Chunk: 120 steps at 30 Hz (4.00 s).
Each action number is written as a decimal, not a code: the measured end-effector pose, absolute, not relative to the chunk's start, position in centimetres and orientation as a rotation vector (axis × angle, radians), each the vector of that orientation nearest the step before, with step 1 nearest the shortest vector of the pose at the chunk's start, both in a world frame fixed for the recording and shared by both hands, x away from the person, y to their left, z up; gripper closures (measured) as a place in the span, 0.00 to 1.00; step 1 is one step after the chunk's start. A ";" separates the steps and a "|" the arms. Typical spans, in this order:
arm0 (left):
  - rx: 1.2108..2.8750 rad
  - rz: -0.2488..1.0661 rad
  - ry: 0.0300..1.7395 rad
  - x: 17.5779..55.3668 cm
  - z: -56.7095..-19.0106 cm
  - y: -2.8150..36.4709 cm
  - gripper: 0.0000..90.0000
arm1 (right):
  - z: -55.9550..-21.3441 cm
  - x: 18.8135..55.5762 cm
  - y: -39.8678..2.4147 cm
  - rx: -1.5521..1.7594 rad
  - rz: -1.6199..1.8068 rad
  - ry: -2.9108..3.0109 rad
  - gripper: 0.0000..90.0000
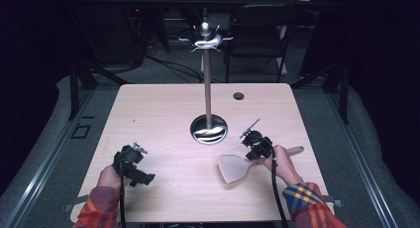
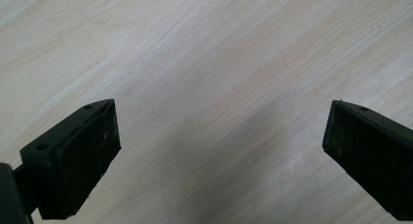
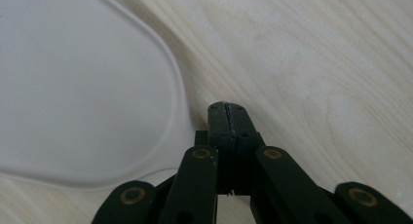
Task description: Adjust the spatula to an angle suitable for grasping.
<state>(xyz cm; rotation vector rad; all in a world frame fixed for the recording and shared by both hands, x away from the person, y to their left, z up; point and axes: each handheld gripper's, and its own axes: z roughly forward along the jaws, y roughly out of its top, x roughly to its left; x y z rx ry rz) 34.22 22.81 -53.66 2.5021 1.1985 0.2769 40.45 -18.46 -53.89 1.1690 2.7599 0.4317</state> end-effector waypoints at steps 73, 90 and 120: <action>2.522 0.268 1.190 34.3 -53.9 22.5 0.00 | -54.7 42.1 -24.4 1.999 0.405 2.479 0.11; 2.525 0.266 1.185 34.2 -53.8 22.5 0.00 | -54.9 42.1 -21.8 1.761 0.275 2.536 0.16; 2.516 0.264 1.175 34.2 -53.6 22.7 0.00 | -53.7 40.5 -20.0 1.405 0.237 2.748 0.52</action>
